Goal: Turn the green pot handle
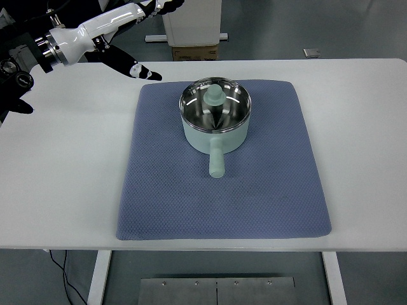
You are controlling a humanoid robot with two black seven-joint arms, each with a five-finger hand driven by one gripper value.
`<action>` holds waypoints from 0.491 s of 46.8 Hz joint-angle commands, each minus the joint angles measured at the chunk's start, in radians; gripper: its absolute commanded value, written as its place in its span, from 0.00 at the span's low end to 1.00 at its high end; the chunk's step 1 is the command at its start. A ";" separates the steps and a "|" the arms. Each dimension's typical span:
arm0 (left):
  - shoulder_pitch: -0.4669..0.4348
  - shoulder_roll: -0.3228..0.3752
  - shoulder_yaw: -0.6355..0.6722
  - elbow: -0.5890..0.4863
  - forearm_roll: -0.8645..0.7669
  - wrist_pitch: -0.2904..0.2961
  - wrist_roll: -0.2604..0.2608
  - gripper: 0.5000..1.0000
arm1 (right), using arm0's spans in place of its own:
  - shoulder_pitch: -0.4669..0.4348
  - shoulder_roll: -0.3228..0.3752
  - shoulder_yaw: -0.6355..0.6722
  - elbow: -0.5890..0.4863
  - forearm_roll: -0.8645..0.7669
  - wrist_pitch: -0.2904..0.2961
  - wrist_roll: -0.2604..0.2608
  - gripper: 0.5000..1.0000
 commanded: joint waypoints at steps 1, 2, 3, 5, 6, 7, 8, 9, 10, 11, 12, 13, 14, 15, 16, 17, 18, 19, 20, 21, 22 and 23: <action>-0.016 0.000 0.006 -0.026 0.078 0.002 -0.001 1.00 | 0.001 0.000 0.000 0.000 0.000 0.000 0.000 1.00; -0.018 0.000 0.006 -0.035 0.092 0.002 -0.001 1.00 | -0.001 0.000 0.000 0.000 0.000 0.000 0.000 1.00; -0.021 0.000 0.008 -0.044 0.104 0.002 -0.001 1.00 | -0.001 0.000 0.000 0.000 0.000 0.000 0.000 1.00; -0.027 0.001 0.009 -0.064 0.124 0.001 -0.001 1.00 | 0.001 0.000 0.000 0.000 0.000 0.000 0.000 1.00; -0.030 0.004 0.011 -0.077 0.135 0.000 -0.001 1.00 | -0.001 0.000 0.000 0.000 0.000 0.000 0.000 1.00; -0.033 0.009 0.015 -0.086 0.147 0.000 -0.001 1.00 | 0.001 0.000 0.000 0.000 0.000 0.000 0.000 1.00; -0.038 0.015 0.026 -0.097 0.158 0.000 -0.001 1.00 | 0.001 0.000 0.000 0.000 0.000 0.000 0.000 1.00; -0.041 0.021 0.041 -0.107 0.167 0.000 -0.001 1.00 | 0.001 0.000 0.000 0.000 0.000 0.000 0.000 1.00; -0.050 0.027 0.058 -0.121 0.176 0.000 -0.001 1.00 | 0.001 0.000 0.000 0.000 0.000 0.000 0.000 1.00; -0.061 0.032 0.075 -0.132 0.184 0.000 -0.001 1.00 | 0.001 0.000 0.000 0.000 0.000 0.000 0.000 1.00; -0.073 0.038 0.092 -0.143 0.188 0.002 -0.001 1.00 | 0.001 0.000 0.000 0.000 0.000 0.000 0.000 1.00; -0.087 0.043 0.107 -0.153 0.191 0.001 -0.001 1.00 | 0.001 0.000 0.000 0.000 0.000 0.000 0.000 1.00; -0.098 0.049 0.126 -0.164 0.191 0.000 -0.001 1.00 | 0.001 0.000 0.000 0.000 0.000 0.000 0.000 1.00; -0.108 0.054 0.141 -0.173 0.193 0.000 -0.001 1.00 | -0.001 0.000 0.000 0.000 0.000 0.000 0.000 1.00; -0.119 0.058 0.156 -0.183 0.193 0.000 -0.001 1.00 | 0.001 0.000 0.000 0.000 0.000 0.000 0.000 1.00; -0.130 0.061 0.173 -0.189 0.193 0.000 -0.001 1.00 | 0.001 0.000 0.000 0.000 0.000 0.000 0.000 1.00; -0.141 0.064 0.188 -0.196 0.194 0.000 -0.001 1.00 | 0.001 0.000 0.000 0.000 0.000 0.000 0.000 1.00; -0.150 0.067 0.202 -0.201 0.195 0.000 -0.001 1.00 | 0.001 0.000 0.000 0.000 0.000 0.000 0.000 1.00; -0.159 0.067 0.213 -0.206 0.195 0.000 -0.001 1.00 | -0.001 0.000 0.000 0.000 0.000 0.000 0.000 1.00; -0.159 0.067 0.213 -0.206 0.195 0.000 -0.001 1.00 | -0.001 0.000 0.000 0.000 0.000 0.000 0.000 1.00; -0.183 0.067 0.250 -0.212 0.196 0.000 -0.001 1.00 | 0.001 0.000 0.000 0.000 0.000 0.000 0.000 1.00; -0.190 0.066 0.261 -0.215 0.196 0.000 -0.001 1.00 | 0.001 0.000 0.000 0.000 0.000 0.000 0.000 1.00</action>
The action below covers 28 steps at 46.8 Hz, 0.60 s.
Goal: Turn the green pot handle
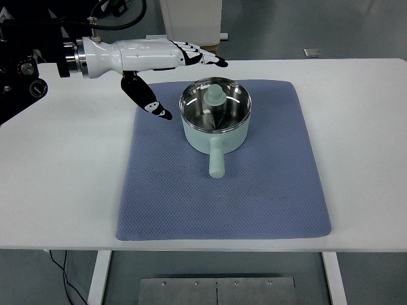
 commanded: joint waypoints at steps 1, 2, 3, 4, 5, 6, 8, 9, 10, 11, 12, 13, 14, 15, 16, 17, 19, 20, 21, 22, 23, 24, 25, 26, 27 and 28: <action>-0.041 -0.001 0.060 -0.013 0.001 0.000 0.000 1.00 | 0.001 0.000 0.000 0.000 0.000 0.000 0.000 1.00; -0.051 -0.001 0.073 -0.016 0.001 0.000 0.000 1.00 | 0.001 0.000 0.000 0.000 0.000 0.000 0.000 1.00; -0.061 -0.003 0.086 -0.018 0.001 0.000 0.000 1.00 | 0.001 0.000 0.000 0.000 0.000 0.000 0.000 1.00; -0.071 -0.007 0.099 -0.019 0.001 0.002 0.000 1.00 | 0.001 0.000 0.000 0.000 0.000 0.000 0.000 1.00; -0.079 -0.010 0.113 -0.019 0.001 0.002 0.000 1.00 | 0.001 0.000 0.000 0.000 0.000 0.000 0.000 1.00; -0.088 -0.012 0.126 -0.019 0.001 0.002 0.000 1.00 | 0.001 0.000 0.000 0.000 0.000 0.000 0.000 1.00; -0.107 -0.016 0.149 -0.019 0.001 0.003 0.000 1.00 | 0.001 0.000 0.000 0.000 0.000 0.000 0.000 1.00; -0.116 -0.019 0.158 -0.021 0.001 0.003 0.000 1.00 | 0.001 0.000 0.000 0.000 0.000 0.000 0.000 1.00; -0.123 -0.024 0.167 -0.019 0.001 0.003 0.000 1.00 | 0.001 0.000 0.000 0.000 0.000 0.000 0.000 1.00; -0.130 -0.035 0.175 -0.021 0.001 0.003 0.000 1.00 | 0.001 0.000 0.000 0.000 0.000 0.000 0.000 1.00; -0.136 -0.044 0.181 -0.021 0.001 0.003 0.000 1.00 | 0.001 0.000 0.000 0.000 0.000 0.000 0.000 1.00; -0.145 -0.052 0.189 -0.021 0.001 0.003 0.000 1.00 | 0.001 0.000 0.000 0.000 0.000 0.000 0.000 1.00; -0.153 -0.059 0.198 -0.021 0.001 0.003 0.000 1.00 | 0.001 0.000 0.000 0.000 0.000 0.000 0.000 1.00; -0.160 -0.062 0.204 -0.021 0.001 0.003 0.000 1.00 | 0.001 0.000 0.000 0.000 0.000 0.000 0.000 1.00; -0.168 -0.065 0.212 -0.021 0.001 0.003 0.000 1.00 | 0.001 0.000 0.000 0.000 0.000 0.000 0.000 1.00; -0.173 -0.069 0.219 -0.022 0.001 0.003 0.000 1.00 | 0.001 0.000 0.000 0.000 0.000 0.000 0.000 1.00; -0.186 -0.075 0.235 -0.034 0.007 0.003 0.000 1.00 | 0.001 0.000 0.000 0.000 0.000 0.000 0.000 1.00; -0.193 -0.079 0.242 -0.039 0.014 0.003 0.000 1.00 | 0.001 0.000 0.000 0.000 0.000 0.000 0.000 1.00; -0.199 -0.084 0.248 -0.045 0.023 0.003 0.000 1.00 | -0.001 0.000 0.000 0.000 0.000 0.000 0.000 1.00; -0.203 -0.088 0.254 -0.050 0.032 0.003 0.000 1.00 | 0.001 0.000 0.000 0.000 0.000 0.000 0.000 1.00; -0.206 -0.090 0.256 -0.053 0.044 0.003 0.000 1.00 | 0.001 0.000 0.000 0.000 0.000 0.000 0.000 1.00; -0.206 -0.093 0.259 -0.056 0.053 0.003 0.000 1.00 | -0.001 0.000 0.000 0.000 0.000 0.000 0.000 1.00; -0.206 -0.096 0.261 -0.059 0.064 0.003 0.000 1.00 | 0.001 0.000 0.000 0.000 0.000 0.000 0.000 1.00; -0.206 -0.102 0.261 -0.062 0.073 0.005 0.000 1.00 | 0.001 0.000 0.000 0.000 0.000 0.000 0.000 1.00; -0.206 -0.110 0.262 -0.064 0.081 0.005 0.000 1.00 | 0.001 0.000 0.000 0.000 0.000 0.000 0.000 1.00; -0.205 -0.118 0.262 -0.064 0.090 0.005 0.000 1.00 | 0.001 0.000 0.000 0.000 0.000 0.000 0.000 1.00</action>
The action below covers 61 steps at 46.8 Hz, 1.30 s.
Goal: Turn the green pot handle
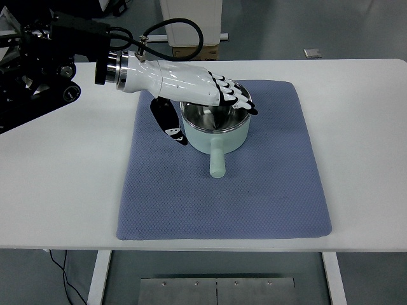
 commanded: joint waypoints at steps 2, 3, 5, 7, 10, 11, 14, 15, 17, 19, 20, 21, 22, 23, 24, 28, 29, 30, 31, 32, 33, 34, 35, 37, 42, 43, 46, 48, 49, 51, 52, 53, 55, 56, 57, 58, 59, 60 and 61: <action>0.005 -0.029 0.004 -0.005 0.044 0.001 0.000 1.00 | 0.000 0.000 0.000 0.000 0.000 0.000 0.000 1.00; 0.007 -0.034 0.005 -0.005 0.055 0.001 0.000 1.00 | 0.000 0.000 0.000 0.000 0.000 0.000 0.000 1.00; 0.013 -0.043 0.015 -0.003 0.096 0.001 0.000 1.00 | 0.000 0.000 0.000 0.000 0.000 0.000 0.000 1.00; 0.017 -0.048 0.022 -0.003 0.122 0.003 0.000 1.00 | 0.000 0.000 0.000 0.000 0.000 0.000 0.000 1.00; 0.030 -0.054 0.036 0.000 0.158 0.010 0.000 1.00 | 0.000 0.000 0.000 0.000 0.000 0.000 0.000 1.00; 0.033 -0.054 0.039 0.000 0.168 0.013 0.000 1.00 | 0.000 0.000 0.000 0.000 0.000 0.000 0.000 1.00; 0.037 -0.055 0.054 0.001 0.199 0.033 0.000 1.00 | 0.000 0.000 0.000 0.000 0.000 0.000 0.000 1.00; 0.039 -0.057 0.061 0.001 0.207 0.041 0.000 1.00 | -0.001 0.000 0.000 0.000 0.000 0.000 0.000 1.00; 0.042 -0.063 0.074 0.001 0.216 0.058 0.000 1.00 | 0.000 0.000 0.000 0.000 0.000 0.000 0.000 1.00; 0.044 -0.069 0.088 0.001 0.221 0.069 0.000 1.00 | 0.000 0.000 0.000 0.000 0.000 0.000 0.000 1.00; 0.044 -0.071 0.096 0.001 0.221 0.072 0.000 1.00 | 0.000 0.000 0.000 0.000 0.000 0.000 0.000 1.00; 0.044 -0.072 0.102 0.003 0.222 0.073 0.000 1.00 | 0.000 0.000 0.000 0.000 0.000 0.000 0.000 1.00; 0.044 -0.075 0.110 0.003 0.224 0.073 0.000 1.00 | 0.000 0.000 0.000 0.000 0.000 0.000 0.000 1.00; 0.044 -0.077 0.116 0.003 0.224 0.073 0.000 1.00 | -0.001 0.000 0.000 0.000 0.000 0.000 0.000 1.00; 0.044 -0.078 0.120 0.004 0.225 0.073 0.000 1.00 | 0.000 0.000 0.000 0.000 0.000 0.000 0.000 1.00; 0.045 -0.087 0.136 0.009 0.225 0.073 0.000 1.00 | 0.000 0.000 0.000 0.000 0.000 0.000 0.000 1.00; 0.045 -0.091 0.139 0.009 0.227 0.073 0.000 1.00 | 0.000 0.000 0.000 0.000 0.000 0.000 0.000 1.00; 0.045 -0.094 0.142 0.009 0.227 0.073 0.000 1.00 | 0.000 0.000 0.000 0.000 0.000 0.000 0.000 1.00; 0.045 -0.095 0.145 0.009 0.228 0.073 0.000 1.00 | 0.000 0.000 0.000 0.000 0.000 0.000 0.000 1.00; 0.045 -0.097 0.148 0.009 0.233 0.073 0.000 1.00 | -0.001 0.000 0.000 0.000 0.000 0.000 0.000 1.00; 0.045 -0.098 0.151 0.009 0.239 0.073 0.000 1.00 | -0.001 0.000 0.000 0.000 0.000 0.000 0.000 1.00; 0.045 -0.098 0.154 0.009 0.248 0.073 0.000 1.00 | 0.000 0.000 0.000 0.000 0.000 0.000 0.000 1.00; 0.047 -0.098 0.157 0.009 0.257 0.073 0.000 1.00 | 0.000 0.000 0.000 0.000 0.000 0.000 0.000 1.00; 0.053 -0.103 0.162 0.009 0.279 0.073 0.000 1.00 | 0.000 0.000 0.000 0.000 0.000 0.000 0.000 1.00; 0.073 -0.124 0.163 0.011 0.311 0.073 0.000 1.00 | 0.000 0.000 0.000 0.000 0.000 0.000 0.000 1.00; 0.074 -0.127 0.163 0.012 0.313 0.073 0.000 1.00 | -0.001 0.000 0.000 0.000 0.000 0.000 0.000 1.00; 0.077 -0.138 0.163 0.017 0.313 0.073 0.000 1.00 | 0.000 0.000 0.000 0.000 0.000 -0.002 0.000 1.00; 0.082 -0.147 0.163 0.021 0.314 0.073 0.000 1.00 | 0.000 0.000 0.000 0.000 0.000 0.000 0.000 1.00; 0.082 -0.149 0.163 0.023 0.316 0.073 0.000 1.00 | -0.001 0.000 0.000 0.000 0.000 0.000 0.000 1.00; 0.083 -0.153 0.163 0.027 0.326 0.073 0.000 1.00 | 0.000 0.000 0.000 0.000 0.000 0.000 0.000 1.00; 0.085 -0.154 0.163 0.031 0.331 0.073 0.000 1.00 | -0.001 0.000 0.000 0.000 0.000 0.000 0.000 1.00; 0.085 -0.154 0.163 0.031 0.331 0.073 0.000 1.00 | -0.001 0.000 0.000 0.000 0.000 0.000 0.000 1.00; 0.094 -0.161 0.163 0.049 0.353 0.075 0.000 1.00 | -0.001 0.000 0.000 0.000 0.000 0.000 0.000 1.00; 0.094 -0.164 0.163 0.054 0.360 0.075 0.000 1.00 | 0.000 0.000 0.000 0.000 0.000 0.000 0.000 1.00; 0.094 -0.167 0.163 0.060 0.366 0.076 0.000 1.00 | 0.000 0.000 0.000 0.000 0.000 0.000 0.000 1.00; 0.096 -0.169 0.163 0.067 0.373 0.076 0.000 1.00 | 0.000 0.000 0.000 0.000 0.000 0.000 0.000 1.00; 0.096 -0.169 0.163 0.072 0.377 0.078 0.000 1.00 | -0.001 0.000 0.000 0.000 0.000 0.000 0.000 1.00; 0.099 -0.169 0.163 0.077 0.380 0.078 0.000 1.00 | 0.000 0.000 0.000 0.000 0.000 0.000 0.000 1.00; 0.100 -0.169 0.163 0.080 0.383 0.078 0.000 1.00 | 0.000 0.000 0.000 0.000 0.000 0.000 0.000 1.00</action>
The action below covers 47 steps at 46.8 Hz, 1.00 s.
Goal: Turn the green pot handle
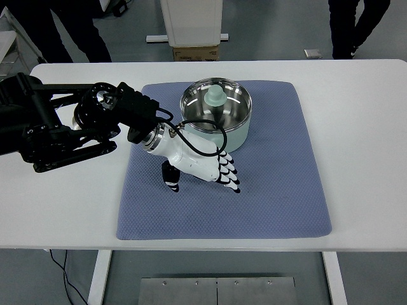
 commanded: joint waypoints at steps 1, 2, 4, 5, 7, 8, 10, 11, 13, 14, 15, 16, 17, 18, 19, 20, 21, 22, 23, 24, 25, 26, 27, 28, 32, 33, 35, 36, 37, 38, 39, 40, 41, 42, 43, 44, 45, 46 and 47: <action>0.007 -0.001 0.000 0.016 0.014 0.003 0.000 1.00 | 0.001 0.000 0.000 0.000 0.000 0.000 0.000 1.00; 0.008 -0.001 0.000 0.019 0.016 0.003 0.000 1.00 | 0.001 0.000 0.000 0.000 0.000 0.000 0.000 1.00; 0.010 -0.001 0.000 0.024 0.017 0.003 0.000 1.00 | 0.001 0.000 0.000 0.000 0.000 0.000 0.000 1.00; 0.011 -0.001 0.000 0.025 0.017 0.003 0.000 1.00 | -0.001 0.000 0.000 0.002 0.000 0.000 0.000 1.00; 0.011 -0.001 0.000 0.028 0.017 0.003 0.000 1.00 | 0.001 0.000 0.000 0.000 0.000 0.000 0.000 1.00; 0.011 -0.001 0.000 0.030 0.019 0.004 0.000 1.00 | 0.001 0.000 0.000 0.000 0.000 0.000 0.000 1.00; 0.011 -0.001 0.000 0.033 0.019 0.006 0.000 1.00 | 0.001 0.000 0.000 0.000 0.000 0.000 0.000 1.00; 0.011 -0.002 0.000 0.035 0.017 0.006 0.000 1.00 | 0.001 0.000 0.000 0.000 0.000 0.000 0.000 1.00; 0.011 -0.001 0.000 0.035 0.017 0.006 0.000 1.00 | 0.001 0.000 0.000 0.000 0.000 0.000 0.000 1.00; 0.011 -0.001 0.000 0.035 0.017 0.006 0.000 1.00 | -0.001 0.000 0.000 0.000 0.000 0.000 0.000 1.00; 0.011 -0.001 0.000 0.035 0.017 0.006 0.000 1.00 | 0.001 0.000 0.000 0.000 0.000 0.000 0.000 1.00; 0.011 -0.001 0.000 0.036 0.019 0.006 0.000 1.00 | 0.001 0.000 0.000 0.000 0.000 0.000 0.000 1.00; 0.011 -0.001 0.000 0.036 0.019 0.006 0.000 1.00 | 0.001 0.000 0.000 0.000 0.000 0.000 0.000 1.00; 0.011 -0.001 0.000 0.036 0.017 0.006 0.000 1.00 | 0.001 0.000 0.000 0.000 0.000 0.000 0.000 1.00; 0.011 -0.001 0.000 0.036 0.017 0.006 0.000 1.00 | 0.001 0.000 0.000 0.000 0.000 0.000 0.000 1.00; 0.010 0.001 0.000 0.038 0.019 0.006 0.000 1.00 | 0.001 0.000 0.000 0.000 0.000 0.000 0.000 1.00; 0.010 0.001 0.000 0.038 0.019 0.006 0.000 1.00 | 0.001 0.000 0.000 0.000 0.000 0.000 0.000 1.00; 0.010 0.001 0.000 0.038 0.019 0.006 0.000 1.00 | 0.001 0.000 0.000 0.000 0.000 0.000 0.000 1.00; 0.010 0.001 0.000 0.038 0.019 0.006 0.000 1.00 | 0.001 0.000 0.000 0.000 0.000 0.000 0.000 1.00; 0.008 0.002 0.000 0.038 0.020 0.006 0.000 1.00 | 0.001 0.000 0.000 0.000 0.000 0.000 0.000 1.00; 0.008 0.002 0.000 0.038 0.022 0.006 0.000 1.00 | 0.001 0.000 0.000 0.000 0.000 0.000 0.000 1.00; 0.007 0.002 0.000 0.038 0.025 0.006 0.000 1.00 | 0.001 0.000 0.000 0.000 0.000 0.000 0.000 1.00; 0.007 0.002 0.000 0.038 0.030 0.006 0.000 1.00 | 0.001 0.000 0.000 0.000 0.000 0.000 0.000 1.00; 0.007 0.004 0.000 0.038 0.034 0.006 0.000 1.00 | 0.001 0.000 0.000 0.000 0.000 0.000 0.000 1.00; 0.004 0.007 0.000 0.036 0.057 0.007 0.000 1.00 | -0.001 0.000 0.000 0.000 0.000 0.000 0.000 1.00; 0.004 0.007 0.000 0.036 0.062 0.007 0.000 1.00 | 0.001 0.000 0.000 0.000 0.000 0.000 0.000 1.00; 0.004 0.008 0.000 0.038 0.068 0.009 0.000 1.00 | 0.001 0.000 0.000 0.000 0.000 0.000 0.000 1.00; 0.002 0.008 0.000 0.036 0.071 0.012 0.000 1.00 | 0.001 0.000 0.000 0.000 0.000 0.000 0.000 1.00; 0.004 0.010 0.000 0.038 0.071 0.016 0.000 1.00 | 0.001 0.000 0.000 0.000 0.000 0.000 0.000 1.00; 0.004 0.010 0.000 0.038 0.074 0.023 0.000 1.00 | 0.001 0.000 0.000 0.000 0.000 0.000 0.000 1.00; 0.004 0.010 0.000 0.038 0.077 0.030 0.000 1.00 | 0.001 0.000 0.000 0.000 0.000 0.000 0.000 1.00; 0.004 0.011 0.000 0.038 0.083 0.041 0.000 1.00 | 0.001 0.000 0.000 0.000 0.000 0.000 0.000 1.00; 0.004 0.011 0.000 0.038 0.089 0.049 0.000 1.00 | 0.001 0.000 0.000 0.000 0.000 0.000 0.000 1.00; 0.004 0.013 0.000 0.038 0.096 0.055 0.000 1.00 | -0.001 0.000 0.000 0.000 0.000 0.000 0.000 1.00; 0.004 0.013 0.000 0.038 0.103 0.059 0.000 1.00 | 0.001 0.000 0.000 0.000 0.000 0.000 0.000 1.00; 0.004 0.013 0.000 0.038 0.111 0.061 0.000 1.00 | 0.001 0.000 0.000 0.000 0.000 0.000 0.000 1.00; 0.004 0.013 0.000 0.038 0.117 0.061 0.000 1.00 | -0.001 0.000 0.000 0.000 0.000 0.000 0.000 1.00; 0.002 0.014 0.000 0.038 0.125 0.061 0.000 1.00 | 0.001 0.000 0.000 0.000 0.000 0.000 0.000 1.00; 0.002 0.014 0.000 0.038 0.129 0.063 0.000 1.00 | 0.001 0.000 0.000 0.000 0.000 0.000 0.000 1.00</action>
